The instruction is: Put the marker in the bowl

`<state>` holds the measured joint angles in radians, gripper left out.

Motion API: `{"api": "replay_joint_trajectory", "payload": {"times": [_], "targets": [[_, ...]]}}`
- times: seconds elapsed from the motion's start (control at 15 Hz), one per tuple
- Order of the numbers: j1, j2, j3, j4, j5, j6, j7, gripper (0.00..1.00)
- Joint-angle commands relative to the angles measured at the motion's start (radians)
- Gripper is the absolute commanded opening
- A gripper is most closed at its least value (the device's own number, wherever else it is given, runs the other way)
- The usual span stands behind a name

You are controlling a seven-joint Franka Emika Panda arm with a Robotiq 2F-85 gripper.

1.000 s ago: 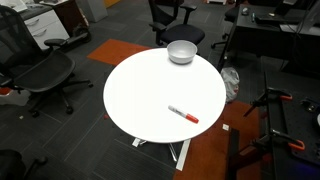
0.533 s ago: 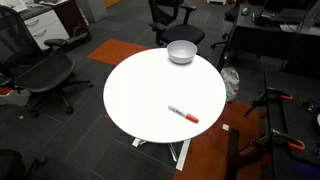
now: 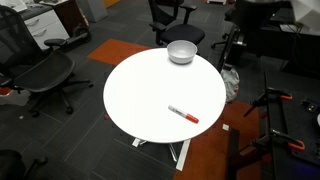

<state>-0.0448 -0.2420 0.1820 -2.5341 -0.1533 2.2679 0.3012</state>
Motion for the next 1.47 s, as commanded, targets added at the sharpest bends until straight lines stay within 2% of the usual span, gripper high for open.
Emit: {"api": "replay_joint_trajectory", "payload": {"times": [0.0,0.53,0.6,1.0,1.4], "targets": [[0.037,0.184,-0.017,0.054,-0.014,0.073,-0.003,1.00],[0.135,0.427,-0.030,0.142,-0.030,0.254,-0.039,1.00],[0.139,0.379,-0.037,0.108,-0.010,0.222,-0.015,1.00],[0.153,0.399,-0.053,0.115,-0.009,0.228,-0.014,1.00],[0.185,0.466,-0.094,0.131,-0.081,0.328,0.043,1.00]]}}
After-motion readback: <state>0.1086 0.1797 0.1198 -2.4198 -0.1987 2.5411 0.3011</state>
